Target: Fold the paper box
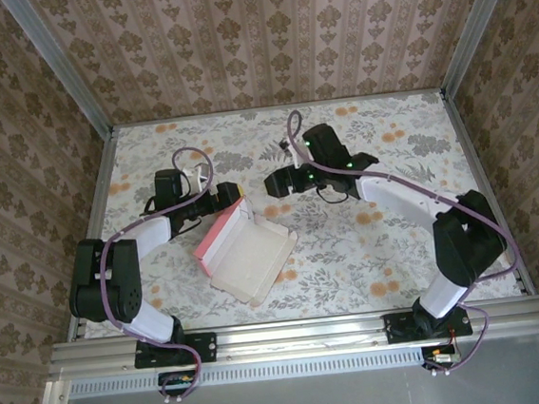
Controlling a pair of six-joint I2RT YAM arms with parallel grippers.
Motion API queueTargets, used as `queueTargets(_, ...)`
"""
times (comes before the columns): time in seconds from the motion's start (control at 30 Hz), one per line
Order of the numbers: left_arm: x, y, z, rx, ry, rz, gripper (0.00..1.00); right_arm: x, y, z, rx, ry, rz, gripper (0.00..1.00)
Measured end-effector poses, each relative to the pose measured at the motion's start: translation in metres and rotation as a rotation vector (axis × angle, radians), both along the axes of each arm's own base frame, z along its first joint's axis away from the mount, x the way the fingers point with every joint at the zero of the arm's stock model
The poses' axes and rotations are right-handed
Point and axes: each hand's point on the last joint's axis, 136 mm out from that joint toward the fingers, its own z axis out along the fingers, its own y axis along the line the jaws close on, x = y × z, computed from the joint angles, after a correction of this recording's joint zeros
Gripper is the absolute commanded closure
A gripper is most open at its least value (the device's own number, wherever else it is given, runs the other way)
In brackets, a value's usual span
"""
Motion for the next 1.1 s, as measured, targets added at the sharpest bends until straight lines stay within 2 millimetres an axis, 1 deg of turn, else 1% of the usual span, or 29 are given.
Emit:
queueTargets(0.03, 0.000, 0.000, 0.000, 0.000, 0.000, -0.001, 0.00, 0.000, -0.004, 0.002, 0.002, -0.025, -0.019, 0.19)
queueTargets(0.1, 0.000, 0.000, 0.000, -0.001, 0.000, -0.001, 0.00, -0.003, -0.013, 0.002, 0.000, -0.069, -0.053, 0.05)
queueTargets(0.13, 0.000, 0.000, 0.000, -0.001, 0.000, -0.001, 0.00, -0.003, -0.018, 0.003, -0.004, -0.096, -0.068, 0.00)
queueTargets(0.27, 0.000, 0.000, 0.000, -0.001, 0.000, -0.001, 0.00, -0.001, -0.035, -0.002, -0.044, -0.210, -0.119, 0.00)
queueTargets(0.37, 0.000, 0.000, 0.000, -0.001, 0.000, -0.002, 0.00, 0.002, -0.038, -0.007, -0.069, -0.248, -0.103, 0.00)
queueTargets(0.5, -0.001, 0.000, 0.000, -0.003, 0.001, -0.004, 0.00, 0.008, -0.026, -0.012, -0.071, -0.278, -0.033, 0.00)
queueTargets(0.63, -0.001, 0.000, 0.000, -0.003, 0.002, -0.004, 0.00, 0.009, -0.009, -0.035, -0.106, -0.306, 0.048, 0.00)
queueTargets(0.77, -0.001, -0.001, 0.000, -0.004, 0.004, -0.006, 0.00, 0.011, 0.002, -0.061, -0.135, -0.302, 0.110, 0.00)
queueTargets(0.9, -0.001, -0.001, 0.000, -0.005, 0.005, -0.007, 0.00, 0.016, 0.011, -0.074, -0.142, -0.315, 0.146, 0.00)
queueTargets(0.97, -0.001, -0.001, 0.000, -0.005, 0.005, -0.007, 0.00, 0.018, 0.014, -0.077, -0.144, -0.326, 0.157, 0.03)
queueTargets(1.1, -0.001, -0.001, 0.000, -0.005, 0.005, -0.007, 0.00, 0.024, 0.023, -0.082, -0.142, -0.345, 0.174, 0.12)
